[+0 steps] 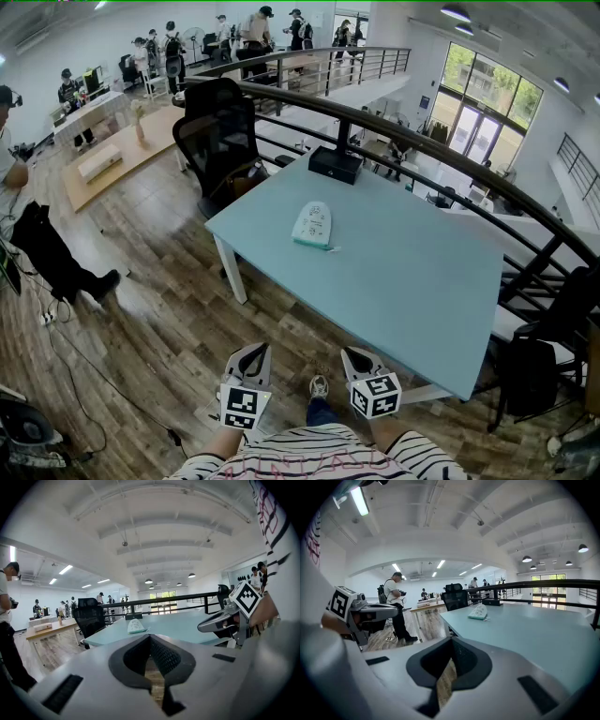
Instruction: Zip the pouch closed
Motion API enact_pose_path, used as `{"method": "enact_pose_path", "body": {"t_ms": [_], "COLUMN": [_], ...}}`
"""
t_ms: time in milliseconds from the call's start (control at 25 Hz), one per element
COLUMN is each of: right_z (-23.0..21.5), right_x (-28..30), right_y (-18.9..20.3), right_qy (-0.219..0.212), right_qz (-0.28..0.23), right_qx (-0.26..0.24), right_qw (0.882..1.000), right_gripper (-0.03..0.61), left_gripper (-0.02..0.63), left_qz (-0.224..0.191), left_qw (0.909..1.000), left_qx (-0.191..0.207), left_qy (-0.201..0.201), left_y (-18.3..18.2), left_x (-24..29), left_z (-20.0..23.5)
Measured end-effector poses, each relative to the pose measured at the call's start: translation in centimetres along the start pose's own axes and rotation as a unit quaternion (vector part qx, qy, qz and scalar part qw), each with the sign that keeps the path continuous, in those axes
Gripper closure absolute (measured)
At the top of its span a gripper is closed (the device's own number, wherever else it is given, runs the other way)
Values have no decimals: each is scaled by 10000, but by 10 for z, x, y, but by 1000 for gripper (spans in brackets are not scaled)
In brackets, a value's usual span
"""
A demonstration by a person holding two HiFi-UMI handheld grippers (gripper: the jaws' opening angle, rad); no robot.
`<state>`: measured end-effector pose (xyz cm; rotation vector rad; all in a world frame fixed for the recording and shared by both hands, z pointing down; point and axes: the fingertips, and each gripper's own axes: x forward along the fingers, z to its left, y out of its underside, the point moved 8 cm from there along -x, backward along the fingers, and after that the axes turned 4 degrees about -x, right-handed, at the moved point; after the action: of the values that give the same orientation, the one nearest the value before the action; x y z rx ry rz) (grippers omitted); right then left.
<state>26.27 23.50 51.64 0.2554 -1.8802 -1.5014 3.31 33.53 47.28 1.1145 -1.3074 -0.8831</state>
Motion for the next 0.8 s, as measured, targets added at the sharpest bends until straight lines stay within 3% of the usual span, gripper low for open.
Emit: {"method": "enact_pose_path", "body": {"t_ms": [400, 520, 800], "right_z": [-20, -35, -77], "right_x": [21, 32, 76], "right_y": [-16, -20, -30], "right_qy": [-27, -72, -175], "right_qz": [-258, -245, -65], "right_qx": [34, 111, 8], "right_qw": [9997, 9996, 9998], "right_gripper": [539, 437, 437], "left_gripper": [574, 486, 482], "left_qz": [-123, 32, 305], "left_qw": [9992, 9986, 9977], "left_qx": [-269, -299, -354], "left_qy": [276, 428, 492], "left_y": [-2, -1, -3], "left_x": [31, 51, 110], "left_z": [4, 1, 14]}}
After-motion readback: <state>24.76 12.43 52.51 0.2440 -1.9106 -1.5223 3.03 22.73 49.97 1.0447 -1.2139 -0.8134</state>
